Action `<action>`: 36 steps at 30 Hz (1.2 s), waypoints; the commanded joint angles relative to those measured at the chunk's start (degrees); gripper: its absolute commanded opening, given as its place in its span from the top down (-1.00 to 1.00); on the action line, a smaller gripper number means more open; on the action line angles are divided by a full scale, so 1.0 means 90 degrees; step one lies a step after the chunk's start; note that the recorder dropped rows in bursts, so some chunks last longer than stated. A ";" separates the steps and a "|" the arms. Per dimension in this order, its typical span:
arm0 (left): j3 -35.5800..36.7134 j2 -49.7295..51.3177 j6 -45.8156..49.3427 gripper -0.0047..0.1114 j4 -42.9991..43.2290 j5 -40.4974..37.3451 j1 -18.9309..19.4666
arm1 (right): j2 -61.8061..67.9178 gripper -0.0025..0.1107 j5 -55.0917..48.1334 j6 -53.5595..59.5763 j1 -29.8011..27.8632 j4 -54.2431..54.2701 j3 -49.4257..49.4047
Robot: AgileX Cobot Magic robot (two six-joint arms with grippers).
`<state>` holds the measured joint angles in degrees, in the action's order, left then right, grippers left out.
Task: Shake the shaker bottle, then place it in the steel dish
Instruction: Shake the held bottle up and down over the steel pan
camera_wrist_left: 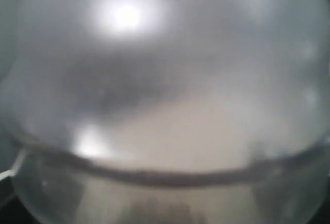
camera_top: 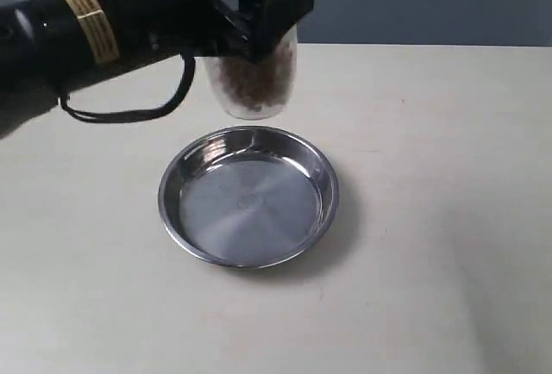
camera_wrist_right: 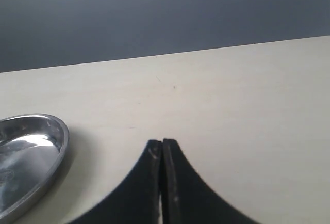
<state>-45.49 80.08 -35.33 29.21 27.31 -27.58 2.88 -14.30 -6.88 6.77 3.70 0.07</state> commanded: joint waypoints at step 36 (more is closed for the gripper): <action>0.0361 0.0258 0.1099 0.91 -0.0279 -0.1389 -0.0434 | 0.0011 0.97 0.0095 0.0022 0.0005 -0.0013 -0.0008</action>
<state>-41.84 84.12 -24.01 12.03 13.17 -26.71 2.88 -14.30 -6.88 6.77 3.70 0.07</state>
